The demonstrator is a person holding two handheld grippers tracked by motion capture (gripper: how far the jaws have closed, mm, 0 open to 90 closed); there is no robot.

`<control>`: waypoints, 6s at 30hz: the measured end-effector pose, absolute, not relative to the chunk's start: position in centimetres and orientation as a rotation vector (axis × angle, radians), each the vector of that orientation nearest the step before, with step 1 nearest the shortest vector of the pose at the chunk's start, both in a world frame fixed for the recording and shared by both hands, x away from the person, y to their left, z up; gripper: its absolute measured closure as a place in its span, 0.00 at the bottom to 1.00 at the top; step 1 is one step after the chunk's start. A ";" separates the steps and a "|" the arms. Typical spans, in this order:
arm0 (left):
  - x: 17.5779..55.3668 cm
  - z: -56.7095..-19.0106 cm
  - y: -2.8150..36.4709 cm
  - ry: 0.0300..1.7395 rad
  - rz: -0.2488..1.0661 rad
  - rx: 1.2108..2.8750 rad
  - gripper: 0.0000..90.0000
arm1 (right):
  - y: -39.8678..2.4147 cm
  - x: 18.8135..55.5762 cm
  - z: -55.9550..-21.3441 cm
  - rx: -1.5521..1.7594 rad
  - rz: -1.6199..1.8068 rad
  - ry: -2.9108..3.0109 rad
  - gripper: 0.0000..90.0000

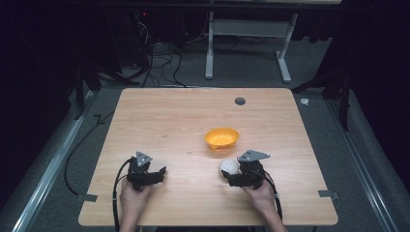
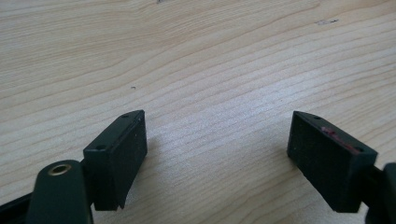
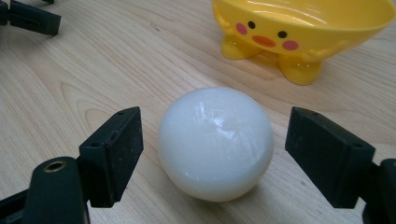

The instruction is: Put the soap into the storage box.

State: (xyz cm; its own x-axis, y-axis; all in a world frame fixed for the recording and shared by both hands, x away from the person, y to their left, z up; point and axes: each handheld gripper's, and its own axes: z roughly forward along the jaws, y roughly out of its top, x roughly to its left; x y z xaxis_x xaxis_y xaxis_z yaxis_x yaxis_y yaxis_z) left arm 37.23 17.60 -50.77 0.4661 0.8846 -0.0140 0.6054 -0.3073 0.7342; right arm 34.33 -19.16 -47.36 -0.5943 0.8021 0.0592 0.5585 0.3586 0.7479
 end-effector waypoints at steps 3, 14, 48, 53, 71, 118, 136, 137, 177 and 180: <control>37.2 -50.8 17.6 1.235 0.524 2.031 0.23 | -19.0 34.5 -47.5 1.199 1.078 2.311 0.21; 37.2 -50.8 17.6 1.234 0.523 2.032 0.23 | -18.5 35.0 -48.2 1.206 1.034 2.326 0.18; 37.2 -50.8 17.6 1.233 0.524 2.033 0.23 | -17.6 35.8 -49.9 1.196 0.935 2.363 0.27; 37.2 -50.8 17.6 1.234 0.523 2.032 0.23 | -17.5 35.8 -49.9 1.199 0.937 2.358 0.27; 37.2 -50.8 17.6 1.234 0.522 2.033 0.23 | -17.7 35.8 -49.4 1.217 0.967 2.357 0.28; 37.2 -50.8 17.6 1.234 0.522 2.033 0.23 | -19.5 37.8 -43.2 1.193 1.113 2.285 0.28; 37.2 -50.8 17.6 1.234 0.519 2.033 0.23 | -19.1 40.1 -41.3 1.191 1.140 2.266 0.28; 37.2 -50.8 17.6 1.234 0.519 2.033 0.22 | -19.1 40.3 -41.2 1.186 1.139 2.269 0.28; 37.2 -50.8 17.7 1.233 0.517 2.034 0.22 | -16.5 46.3 -44.8 1.290 0.991 2.296 0.28; 37.2 -50.8 17.7 1.233 0.517 2.034 0.22 | -16.5 46.6 -45.0 1.298 0.988 2.293 0.28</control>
State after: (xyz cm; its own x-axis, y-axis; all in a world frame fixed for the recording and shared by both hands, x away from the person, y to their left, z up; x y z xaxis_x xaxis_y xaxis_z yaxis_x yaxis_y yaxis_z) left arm 37.23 17.65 -50.75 0.4689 0.8831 -0.0169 0.6068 -0.3082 0.7327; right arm 46.56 -16.49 -44.99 -0.5324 0.8448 0.0529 0.6187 0.3457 0.7055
